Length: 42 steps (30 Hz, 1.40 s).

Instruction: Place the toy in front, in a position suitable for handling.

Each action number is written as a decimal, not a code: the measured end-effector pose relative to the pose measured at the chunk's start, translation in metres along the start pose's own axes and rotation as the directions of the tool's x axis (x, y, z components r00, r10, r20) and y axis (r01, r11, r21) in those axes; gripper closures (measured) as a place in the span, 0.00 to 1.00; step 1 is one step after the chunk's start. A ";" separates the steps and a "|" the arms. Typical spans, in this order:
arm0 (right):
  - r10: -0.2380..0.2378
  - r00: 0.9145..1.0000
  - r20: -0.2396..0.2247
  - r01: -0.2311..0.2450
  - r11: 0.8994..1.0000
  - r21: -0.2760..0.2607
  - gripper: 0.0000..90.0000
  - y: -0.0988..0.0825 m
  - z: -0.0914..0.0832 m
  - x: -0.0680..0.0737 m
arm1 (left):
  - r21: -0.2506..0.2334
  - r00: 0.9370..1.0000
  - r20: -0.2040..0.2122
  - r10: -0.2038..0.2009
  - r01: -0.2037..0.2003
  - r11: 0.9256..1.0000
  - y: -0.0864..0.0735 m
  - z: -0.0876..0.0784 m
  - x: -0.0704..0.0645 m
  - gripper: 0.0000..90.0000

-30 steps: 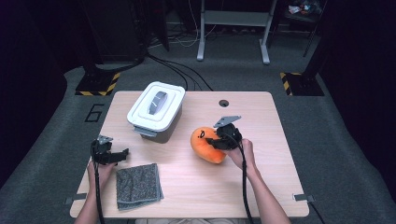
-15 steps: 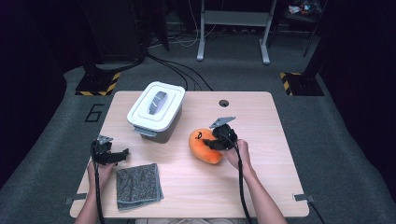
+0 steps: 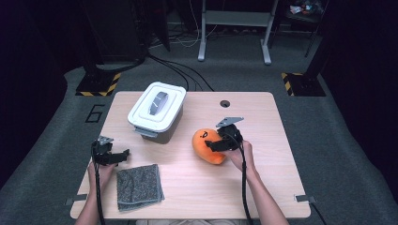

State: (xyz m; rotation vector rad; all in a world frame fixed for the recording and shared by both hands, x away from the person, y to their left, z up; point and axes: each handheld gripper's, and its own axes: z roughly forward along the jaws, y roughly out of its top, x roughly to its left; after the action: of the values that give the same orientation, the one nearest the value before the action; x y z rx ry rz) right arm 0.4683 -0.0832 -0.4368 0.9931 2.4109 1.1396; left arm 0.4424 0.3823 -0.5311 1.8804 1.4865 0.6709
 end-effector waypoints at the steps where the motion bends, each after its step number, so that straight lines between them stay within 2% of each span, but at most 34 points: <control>1: 0.009 1.000 -0.001 -0.009 1.000 -0.005 0.19 -0.001 -0.003 -0.001 | 0.001 1.000 -0.002 0.003 -0.003 1.000 0.000 0.000 0.000 0.12; 4: 0.025 1.000 -0.009 -0.026 0.999 -0.032 0.14 -0.005 -0.015 -0.003 | 0.001 1.000 -0.002 0.002 -0.002 1.000 0.000 0.000 0.000 0.12; 10: 0.039 0.999 0.020 -0.037 0.997 -0.065 0.06 -0.019 -0.040 -0.006 | 0.001 1.000 -0.002 0.002 -0.002 1.000 0.000 0.000 0.000 0.12; 16: 0.063 0.996 0.063 -0.058 0.995 -0.083 0.03 -0.043 -0.067 -0.014 | 0.001 1.000 -0.002 0.001 -0.001 1.000 0.000 0.000 0.000 0.12; 21: 0.108 0.989 0.105 -0.099 0.991 -0.092 0.03 -0.065 -0.082 -0.021 | 0.004 1.000 0.000 -0.001 0.001 1.000 0.000 0.000 0.000 0.11; 24: 0.144 0.982 0.120 -0.133 0.986 -0.097 0.02 -0.082 -0.089 -0.025 | 0.005 1.000 0.001 -0.003 0.003 1.000 0.000 0.000 0.000 0.11; 29: 0.175 0.969 0.175 -0.163 0.983 -0.083 0.01 -0.106 -0.094 -0.030 | 0.009 1.000 0.014 0.000 0.000 1.000 0.001 -0.001 0.001 0.11; 30: 0.177 0.967 0.182 -0.164 0.983 -0.081 0.01 -0.110 -0.094 -0.031 | -0.007 1.000 0.023 -0.020 0.020 1.000 0.000 -0.001 0.001 0.11; 31: 0.184 0.964 0.192 -0.174 0.982 -0.068 0.01 -0.117 -0.094 -0.033 | 0.000 0.999 0.032 -0.028 0.028 1.000 0.000 -0.002 0.002 0.11; 34: 0.207 0.955 0.210 -0.199 0.978 -0.058 0.01 -0.129 -0.093 -0.036 | -0.009 0.999 0.038 -0.032 0.033 0.999 -0.001 -0.002 0.003 0.11; 38: 0.215 0.943 0.256 -0.214 0.976 -0.032 0.01 -0.146 -0.090 -0.040 | 0.010 0.999 0.043 -0.029 0.029 1.000 -0.001 -0.008 0.006 0.11; 42: 0.220 0.934 0.282 -0.223 0.975 -0.025 0.01 -0.158 -0.089 -0.043 | -0.001 0.999 0.048 -0.024 0.024 1.000 0.000 -0.019 0.006 0.11</control>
State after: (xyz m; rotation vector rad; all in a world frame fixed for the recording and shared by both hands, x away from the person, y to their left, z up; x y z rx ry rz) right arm 0.3800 -0.2335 -0.5020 1.3588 2.1187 0.9785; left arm 0.4303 0.3912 -0.5186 1.8616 1.4762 0.6115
